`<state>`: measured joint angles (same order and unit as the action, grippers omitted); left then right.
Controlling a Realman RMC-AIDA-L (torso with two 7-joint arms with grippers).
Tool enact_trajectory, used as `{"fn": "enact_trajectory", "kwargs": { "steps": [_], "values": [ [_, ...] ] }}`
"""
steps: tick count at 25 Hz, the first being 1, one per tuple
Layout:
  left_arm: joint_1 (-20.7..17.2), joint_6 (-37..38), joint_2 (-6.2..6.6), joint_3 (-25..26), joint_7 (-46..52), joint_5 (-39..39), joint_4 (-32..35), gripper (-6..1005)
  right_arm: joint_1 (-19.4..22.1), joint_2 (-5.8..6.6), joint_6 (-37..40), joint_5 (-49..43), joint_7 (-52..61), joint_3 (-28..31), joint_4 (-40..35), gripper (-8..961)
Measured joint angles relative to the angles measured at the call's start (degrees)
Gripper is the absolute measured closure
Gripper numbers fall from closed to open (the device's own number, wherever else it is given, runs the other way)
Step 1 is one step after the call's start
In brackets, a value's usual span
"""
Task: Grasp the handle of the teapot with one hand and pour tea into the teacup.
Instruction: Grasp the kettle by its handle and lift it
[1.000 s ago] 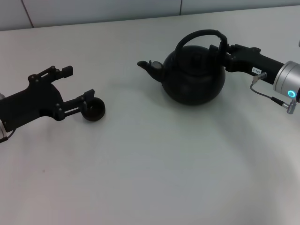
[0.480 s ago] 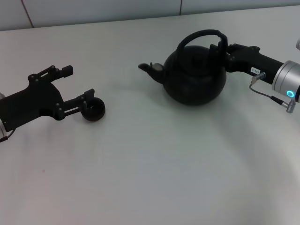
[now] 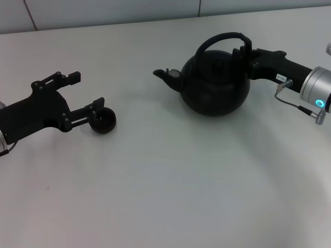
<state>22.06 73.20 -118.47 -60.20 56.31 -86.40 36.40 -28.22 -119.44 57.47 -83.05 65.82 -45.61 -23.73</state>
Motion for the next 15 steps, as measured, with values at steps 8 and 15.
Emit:
{"fn": "enact_trajectory", "kwargs": {
  "steps": [8,15],
  "values": [
    [0.00,0.00,0.00,0.00,0.19,0.00,0.45,191,0.01,0.03,0.22,-0.01,0.00,0.00,0.01,780],
    [0.00,0.01,-0.06,0.00,0.20,0.00,0.60,191,0.02,0.00,0.35,-0.03,0.00,-0.01,-0.26,781]
  ]
}}
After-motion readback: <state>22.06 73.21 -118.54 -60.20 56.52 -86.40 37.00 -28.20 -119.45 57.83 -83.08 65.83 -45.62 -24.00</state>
